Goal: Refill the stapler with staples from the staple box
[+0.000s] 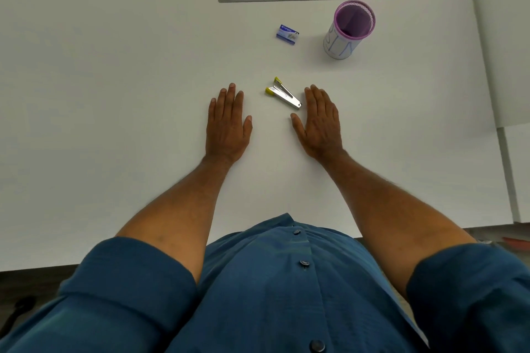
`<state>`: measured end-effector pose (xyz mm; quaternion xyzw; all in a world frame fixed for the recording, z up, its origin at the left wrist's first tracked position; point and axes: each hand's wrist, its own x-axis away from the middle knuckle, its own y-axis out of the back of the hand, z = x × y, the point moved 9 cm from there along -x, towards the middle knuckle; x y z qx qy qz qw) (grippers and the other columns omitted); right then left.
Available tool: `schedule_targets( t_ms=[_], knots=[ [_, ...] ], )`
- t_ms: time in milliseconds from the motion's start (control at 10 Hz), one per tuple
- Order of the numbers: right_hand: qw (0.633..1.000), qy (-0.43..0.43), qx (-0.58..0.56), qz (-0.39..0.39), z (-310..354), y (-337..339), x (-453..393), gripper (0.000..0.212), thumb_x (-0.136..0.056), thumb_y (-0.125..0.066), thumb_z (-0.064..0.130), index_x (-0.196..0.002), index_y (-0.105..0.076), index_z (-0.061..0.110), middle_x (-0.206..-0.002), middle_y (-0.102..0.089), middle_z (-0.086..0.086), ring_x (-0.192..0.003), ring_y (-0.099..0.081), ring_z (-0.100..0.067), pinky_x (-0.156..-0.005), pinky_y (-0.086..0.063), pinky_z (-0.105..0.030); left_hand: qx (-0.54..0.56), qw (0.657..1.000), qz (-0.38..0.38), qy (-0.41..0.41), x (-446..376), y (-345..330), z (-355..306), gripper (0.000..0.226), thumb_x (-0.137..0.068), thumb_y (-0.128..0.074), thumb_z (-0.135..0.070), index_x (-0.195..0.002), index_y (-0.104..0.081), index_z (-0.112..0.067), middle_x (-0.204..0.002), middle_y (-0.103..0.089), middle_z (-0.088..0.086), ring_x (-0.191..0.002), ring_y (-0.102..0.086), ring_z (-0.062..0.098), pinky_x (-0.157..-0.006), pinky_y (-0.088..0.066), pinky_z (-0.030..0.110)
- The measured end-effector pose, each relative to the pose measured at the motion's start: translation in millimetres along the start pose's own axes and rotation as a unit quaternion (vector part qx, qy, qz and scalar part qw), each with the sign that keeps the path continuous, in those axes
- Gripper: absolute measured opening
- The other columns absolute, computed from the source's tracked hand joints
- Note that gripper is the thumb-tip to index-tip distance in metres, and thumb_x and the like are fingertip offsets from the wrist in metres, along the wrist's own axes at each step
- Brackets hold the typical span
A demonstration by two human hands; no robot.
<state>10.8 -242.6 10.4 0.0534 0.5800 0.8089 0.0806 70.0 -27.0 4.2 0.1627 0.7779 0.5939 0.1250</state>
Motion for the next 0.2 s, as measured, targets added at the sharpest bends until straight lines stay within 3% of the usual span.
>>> schedule_targets(
  t_ms=[200],
  knots=[
    [1.000,0.000,0.020,-0.006,-11,-1,2,0.073,-0.103,-0.037,0.052,-0.159,-0.022,0.008,-0.166,-0.022,-0.011,-0.154,-0.019,-0.030,-0.121,-0.025,-0.044,-0.021,1.000,-0.008,-0.018,-15,10,-2,0.065,-0.102,-0.035,-0.040,-0.158,-0.021,-0.008,-0.168,-0.011,0.015,-0.156,-0.013,0.032,-0.126,-0.014,0.048]
  ],
)
